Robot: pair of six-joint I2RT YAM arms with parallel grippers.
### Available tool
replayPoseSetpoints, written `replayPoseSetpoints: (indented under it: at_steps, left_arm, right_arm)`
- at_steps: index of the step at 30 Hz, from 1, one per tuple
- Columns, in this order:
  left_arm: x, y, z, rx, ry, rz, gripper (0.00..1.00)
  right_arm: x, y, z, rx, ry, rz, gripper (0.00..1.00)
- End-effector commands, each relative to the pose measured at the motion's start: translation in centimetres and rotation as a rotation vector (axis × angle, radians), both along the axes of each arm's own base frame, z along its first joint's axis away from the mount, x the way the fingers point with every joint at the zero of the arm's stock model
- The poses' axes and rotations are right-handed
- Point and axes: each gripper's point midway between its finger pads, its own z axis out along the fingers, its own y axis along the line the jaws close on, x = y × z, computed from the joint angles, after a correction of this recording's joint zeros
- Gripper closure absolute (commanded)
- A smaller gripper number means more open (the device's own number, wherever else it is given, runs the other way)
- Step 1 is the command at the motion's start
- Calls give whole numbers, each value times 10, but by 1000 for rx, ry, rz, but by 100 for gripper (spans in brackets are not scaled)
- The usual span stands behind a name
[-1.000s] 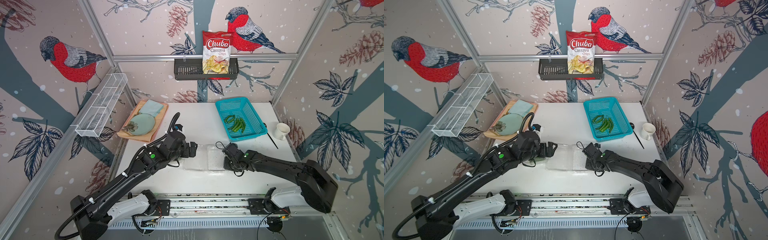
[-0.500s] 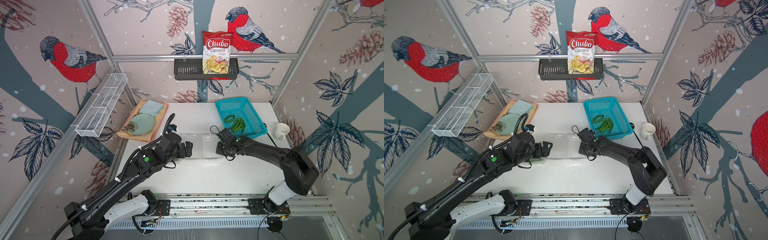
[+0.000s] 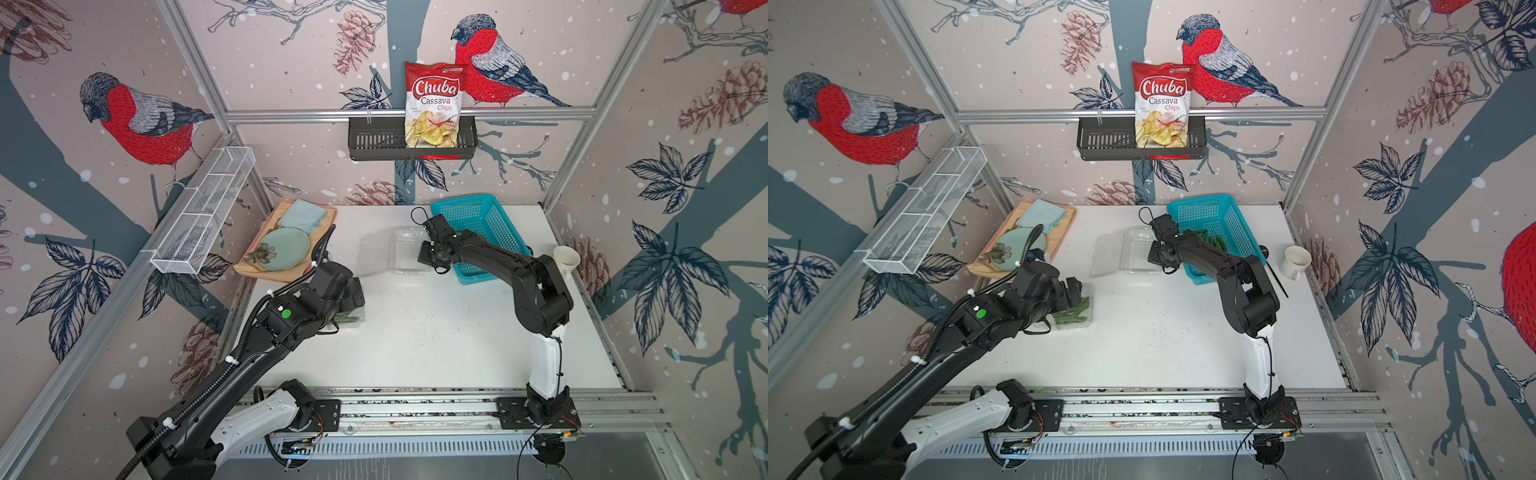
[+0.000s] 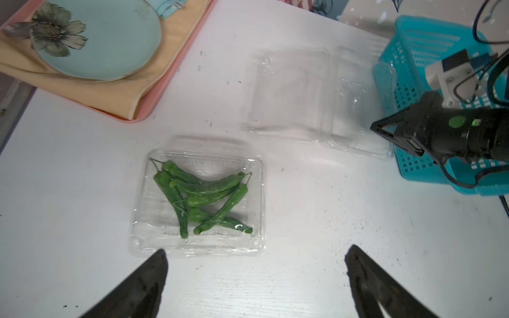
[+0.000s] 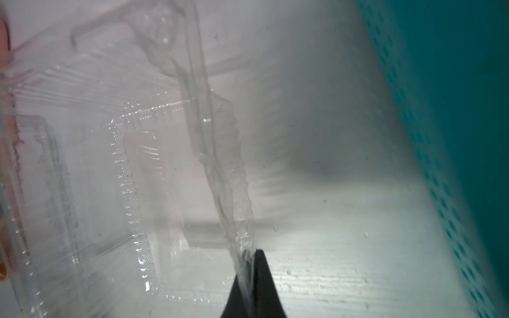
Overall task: Take small green peppers out of containers
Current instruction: Move the packing box to the center of the board, then adjust the packing box at the center of the board.
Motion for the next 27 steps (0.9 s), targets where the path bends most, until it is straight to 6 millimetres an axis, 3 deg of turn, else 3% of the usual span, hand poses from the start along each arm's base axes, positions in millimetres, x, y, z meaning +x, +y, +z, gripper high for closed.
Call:
replayPoseSetpoints:
  at_steps: [1,3,5,6,8,9,10,14,21,27]
  left_arm:
    - [2,18,-10,-5,38,30,3]
    - [7,23,-23,-33,65,31,3]
    - [14,25,-31,-42,76,24,3]
    - [18,26,-34,-36,82,18,3]
    - [26,30,-42,-21,102,32,3]
    - [31,33,-44,-13,111,37,3]
    - [37,32,-43,-10,108,24,3]
    - [56,34,-35,29,69,-1,3]
    - [63,59,-70,-92,128,58,3]
    - [60,64,-94,-145,169,68,3]
  right_arm:
    - [17,-4,-7,-37,-9,-22,97]
    - [27,-4,-10,-48,-12,-35,96]
    - [34,-2,-12,-52,-7,-32,89]
    - [35,-1,-13,-63,-2,-26,77]
    - [37,-1,-9,-96,0,-19,36]
    - [36,-1,-4,-112,-3,-16,26]
    - [33,-1,1,-117,-5,-9,21]
    - [8,5,27,-111,-19,21,16]
    - [-69,42,58,-12,-37,118,15]
    - [-119,57,50,72,16,145,14]
